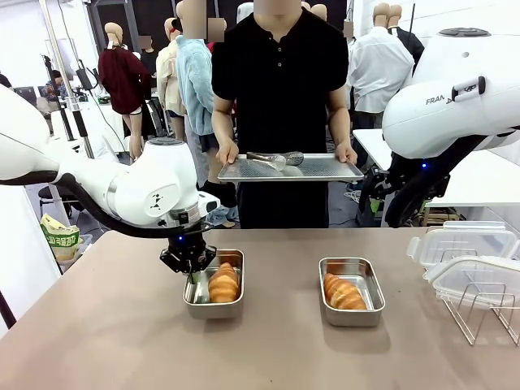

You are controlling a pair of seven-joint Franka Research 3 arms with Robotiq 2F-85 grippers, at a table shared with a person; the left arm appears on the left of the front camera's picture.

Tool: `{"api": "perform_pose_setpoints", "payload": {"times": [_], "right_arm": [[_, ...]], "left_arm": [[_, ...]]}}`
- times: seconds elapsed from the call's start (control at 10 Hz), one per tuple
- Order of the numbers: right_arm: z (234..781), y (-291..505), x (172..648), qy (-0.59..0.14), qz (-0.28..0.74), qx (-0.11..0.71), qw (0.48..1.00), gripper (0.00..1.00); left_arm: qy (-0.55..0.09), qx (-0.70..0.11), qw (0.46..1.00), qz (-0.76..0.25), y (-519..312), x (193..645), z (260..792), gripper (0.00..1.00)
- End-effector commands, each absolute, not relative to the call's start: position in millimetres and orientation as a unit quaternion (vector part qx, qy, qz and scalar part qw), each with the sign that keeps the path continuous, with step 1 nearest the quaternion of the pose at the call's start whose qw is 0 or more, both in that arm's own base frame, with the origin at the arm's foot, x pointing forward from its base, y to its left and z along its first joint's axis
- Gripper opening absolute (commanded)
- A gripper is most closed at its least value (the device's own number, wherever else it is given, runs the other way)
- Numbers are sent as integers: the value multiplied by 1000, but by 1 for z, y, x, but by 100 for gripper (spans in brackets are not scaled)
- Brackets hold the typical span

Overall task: Place the bread in airtight containers.
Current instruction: Once an object is inside an Airtight Container , place the container in the center of the table.

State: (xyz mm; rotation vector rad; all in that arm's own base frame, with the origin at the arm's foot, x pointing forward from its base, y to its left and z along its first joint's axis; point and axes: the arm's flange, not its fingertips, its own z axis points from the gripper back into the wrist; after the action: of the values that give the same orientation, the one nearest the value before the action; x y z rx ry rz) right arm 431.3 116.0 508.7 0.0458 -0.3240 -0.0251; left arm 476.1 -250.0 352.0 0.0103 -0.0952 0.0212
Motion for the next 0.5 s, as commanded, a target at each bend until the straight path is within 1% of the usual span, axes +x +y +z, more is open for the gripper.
{"api": "perform_pose_setpoints", "payload": {"times": [0.0, 0.4], "right_arm": [[509, 116, 432, -160, -10, 18, 987, 100], [509, 116, 432, -160, -10, 18, 987, 100]], "left_arm": [[-52, -6, 999, -6, -245, 479, 350, 0], [-42, -9, 999, 2, -237, 482, 335, 0]]}}
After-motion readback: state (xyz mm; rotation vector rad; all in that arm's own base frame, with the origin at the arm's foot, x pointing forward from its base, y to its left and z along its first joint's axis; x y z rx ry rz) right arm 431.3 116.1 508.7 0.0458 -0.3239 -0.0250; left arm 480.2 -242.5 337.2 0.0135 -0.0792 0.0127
